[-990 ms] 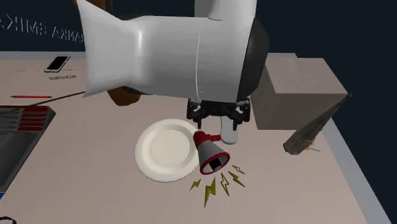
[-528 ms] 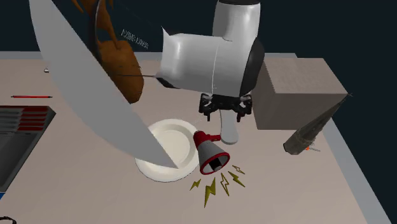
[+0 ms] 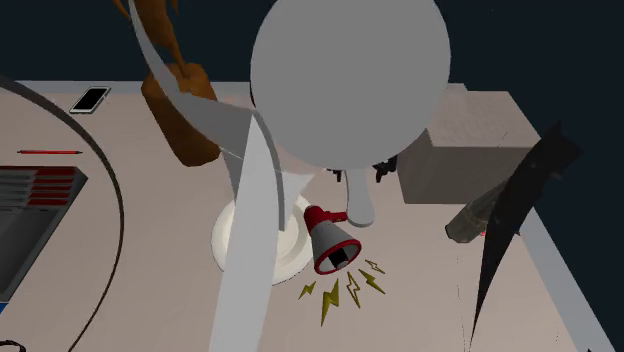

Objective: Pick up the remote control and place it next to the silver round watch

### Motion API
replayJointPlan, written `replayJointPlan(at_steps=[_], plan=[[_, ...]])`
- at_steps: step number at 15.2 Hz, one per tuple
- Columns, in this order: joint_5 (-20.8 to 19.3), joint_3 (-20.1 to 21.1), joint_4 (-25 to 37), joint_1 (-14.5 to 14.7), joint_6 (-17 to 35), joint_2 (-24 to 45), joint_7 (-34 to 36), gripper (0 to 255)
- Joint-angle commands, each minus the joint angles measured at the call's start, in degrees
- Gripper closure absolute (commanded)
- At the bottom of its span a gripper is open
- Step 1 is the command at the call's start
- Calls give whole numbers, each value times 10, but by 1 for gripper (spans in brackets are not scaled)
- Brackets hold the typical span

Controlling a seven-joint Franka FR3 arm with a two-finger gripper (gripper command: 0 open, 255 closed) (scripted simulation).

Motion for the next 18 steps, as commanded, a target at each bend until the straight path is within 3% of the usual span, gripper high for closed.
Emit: replayJointPlan(at_steps=[1,8,16,17,18], plan=[[4,2,27,-5,-1,25,-6,0],[8,6,27,-8,38,64,-9,0],[8,6,27,-8,38,64,-9,0],[8,6,27,-8,38,64,-9,255],[8,6,27,-8,38,64,-9,255]])
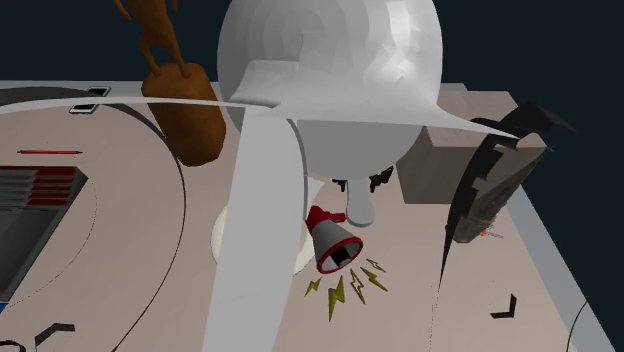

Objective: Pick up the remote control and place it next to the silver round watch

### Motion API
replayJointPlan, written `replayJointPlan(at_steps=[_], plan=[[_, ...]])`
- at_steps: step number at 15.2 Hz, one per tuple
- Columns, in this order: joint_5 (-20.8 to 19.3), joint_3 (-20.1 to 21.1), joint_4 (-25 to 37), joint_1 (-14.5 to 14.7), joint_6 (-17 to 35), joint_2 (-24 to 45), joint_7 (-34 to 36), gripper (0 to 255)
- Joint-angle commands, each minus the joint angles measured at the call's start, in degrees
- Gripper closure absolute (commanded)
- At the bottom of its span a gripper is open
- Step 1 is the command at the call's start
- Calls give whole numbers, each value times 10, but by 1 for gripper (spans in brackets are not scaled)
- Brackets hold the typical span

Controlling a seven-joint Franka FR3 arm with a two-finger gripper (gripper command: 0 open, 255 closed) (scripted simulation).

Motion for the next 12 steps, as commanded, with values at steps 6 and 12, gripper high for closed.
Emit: replayJointPlan(at_steps=[6,12], plan=[[0,0,0,0,0,0,0,255],[-2,-2,-1,2,-20,-21,1,255]])
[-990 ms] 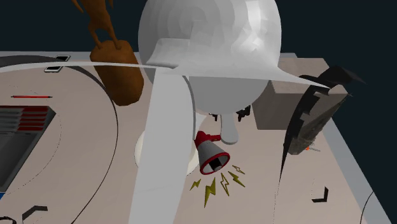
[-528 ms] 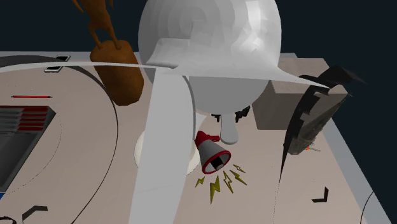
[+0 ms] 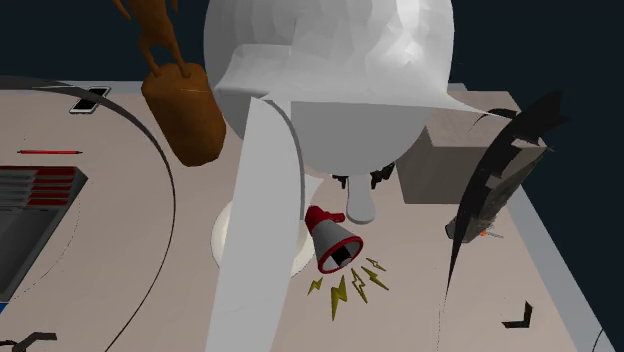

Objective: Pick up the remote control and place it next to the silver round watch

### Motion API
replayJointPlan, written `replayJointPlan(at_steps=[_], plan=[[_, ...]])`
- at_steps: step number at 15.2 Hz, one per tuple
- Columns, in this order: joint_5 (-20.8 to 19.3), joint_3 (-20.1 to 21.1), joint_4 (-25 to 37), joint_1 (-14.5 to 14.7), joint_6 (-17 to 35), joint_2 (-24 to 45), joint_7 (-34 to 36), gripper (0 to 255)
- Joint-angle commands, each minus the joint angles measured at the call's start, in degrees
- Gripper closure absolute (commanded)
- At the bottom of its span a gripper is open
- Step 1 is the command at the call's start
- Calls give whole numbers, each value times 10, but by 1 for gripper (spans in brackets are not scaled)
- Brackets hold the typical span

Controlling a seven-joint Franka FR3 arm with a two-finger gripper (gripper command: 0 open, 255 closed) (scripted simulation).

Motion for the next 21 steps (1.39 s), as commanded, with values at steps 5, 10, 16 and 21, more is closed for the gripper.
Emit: replayJointPlan(at_steps=[5,10,16,21], plan=[[-4,-3,1,2,-32,-31,2,255],[-7,-5,6,4,-60,-55,3,255],[-10,-7,14,5,-92,-78,5,255],[-23,-2,-116,42,-45,-161,49,255]])
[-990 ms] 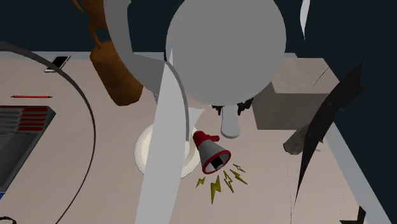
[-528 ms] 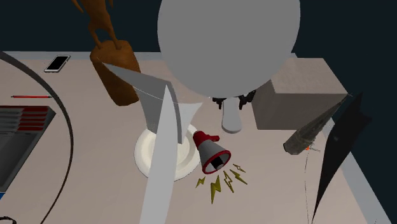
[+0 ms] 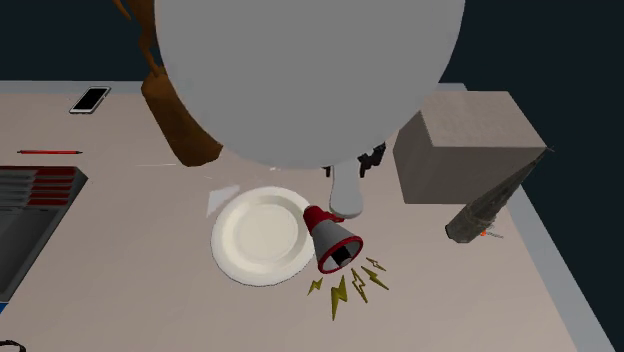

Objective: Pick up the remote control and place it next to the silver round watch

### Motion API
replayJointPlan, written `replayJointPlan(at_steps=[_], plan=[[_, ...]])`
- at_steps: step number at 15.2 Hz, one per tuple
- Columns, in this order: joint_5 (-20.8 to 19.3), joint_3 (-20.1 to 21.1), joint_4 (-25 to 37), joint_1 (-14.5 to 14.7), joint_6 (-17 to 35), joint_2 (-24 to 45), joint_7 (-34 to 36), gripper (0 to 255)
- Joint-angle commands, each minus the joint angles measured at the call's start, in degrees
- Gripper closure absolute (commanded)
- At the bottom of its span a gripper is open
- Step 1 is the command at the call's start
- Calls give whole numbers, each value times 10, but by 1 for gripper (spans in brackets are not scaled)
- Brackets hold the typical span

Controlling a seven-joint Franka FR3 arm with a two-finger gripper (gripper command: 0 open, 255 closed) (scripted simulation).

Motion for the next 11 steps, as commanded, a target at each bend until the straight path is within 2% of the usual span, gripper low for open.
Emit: replayJointPlan(at_steps=[1,11], plan=[[-5,3,-49,13,17,-32,17,255],[-29,36,-244,80,73,-171,132,255]])
